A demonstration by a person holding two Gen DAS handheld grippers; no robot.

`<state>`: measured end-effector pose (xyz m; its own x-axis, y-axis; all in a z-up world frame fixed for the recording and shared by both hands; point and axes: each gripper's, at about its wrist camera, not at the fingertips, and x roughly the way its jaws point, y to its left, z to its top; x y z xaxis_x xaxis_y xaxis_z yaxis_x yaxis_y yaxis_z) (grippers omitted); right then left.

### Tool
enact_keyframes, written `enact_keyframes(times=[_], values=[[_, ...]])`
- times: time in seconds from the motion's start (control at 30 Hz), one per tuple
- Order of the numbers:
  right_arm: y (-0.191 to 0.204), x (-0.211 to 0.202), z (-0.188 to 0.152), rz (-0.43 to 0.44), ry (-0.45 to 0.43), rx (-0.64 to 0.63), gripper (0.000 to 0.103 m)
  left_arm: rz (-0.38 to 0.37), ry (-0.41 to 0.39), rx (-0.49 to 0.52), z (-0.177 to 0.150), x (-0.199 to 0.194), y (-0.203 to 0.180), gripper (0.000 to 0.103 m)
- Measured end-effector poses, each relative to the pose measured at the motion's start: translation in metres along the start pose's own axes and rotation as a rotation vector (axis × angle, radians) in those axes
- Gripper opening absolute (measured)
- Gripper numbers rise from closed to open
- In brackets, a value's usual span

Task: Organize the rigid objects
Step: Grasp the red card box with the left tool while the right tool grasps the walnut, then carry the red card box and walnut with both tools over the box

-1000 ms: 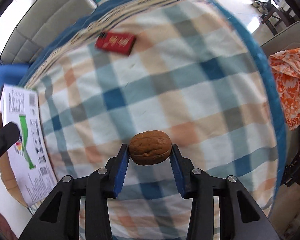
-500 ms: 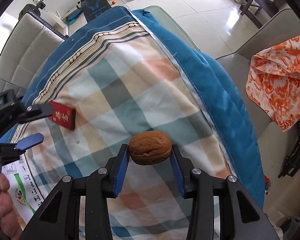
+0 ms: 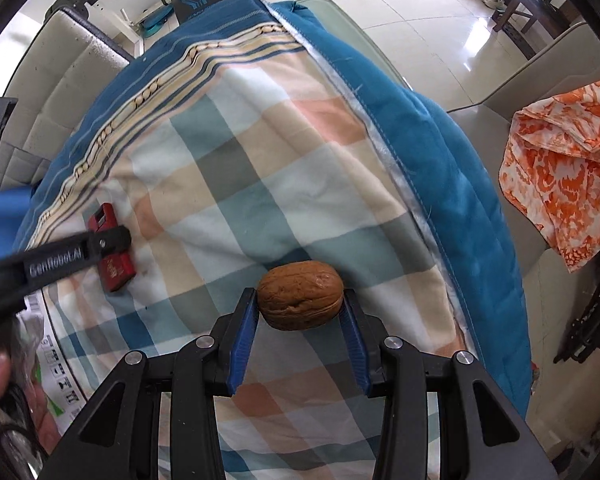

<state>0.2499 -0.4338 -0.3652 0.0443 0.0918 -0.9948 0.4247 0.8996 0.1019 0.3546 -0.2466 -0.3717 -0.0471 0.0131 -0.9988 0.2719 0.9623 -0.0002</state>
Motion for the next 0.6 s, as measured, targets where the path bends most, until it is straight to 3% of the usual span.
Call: enact_keyframes(times=[0.2, 0.4, 0.6], values=[[0.010, -0.007, -0.015, -0.020, -0.031, -0.040, 0.044, 0.009, -0.075, 0.028, -0.032, -0.029, -0.003, 0.034], [0.033, -0.045, -0.035, -0.018, -0.098, -0.094, 0.044, -0.004, -0.197, 0.046, -0.070, -0.084, 0.000, 0.032], [0.057, -0.088, -0.070, -0.002, -0.154, -0.158, 0.044, -0.061, -0.287, 0.030, -0.112, -0.135, 0.033, 0.031]])
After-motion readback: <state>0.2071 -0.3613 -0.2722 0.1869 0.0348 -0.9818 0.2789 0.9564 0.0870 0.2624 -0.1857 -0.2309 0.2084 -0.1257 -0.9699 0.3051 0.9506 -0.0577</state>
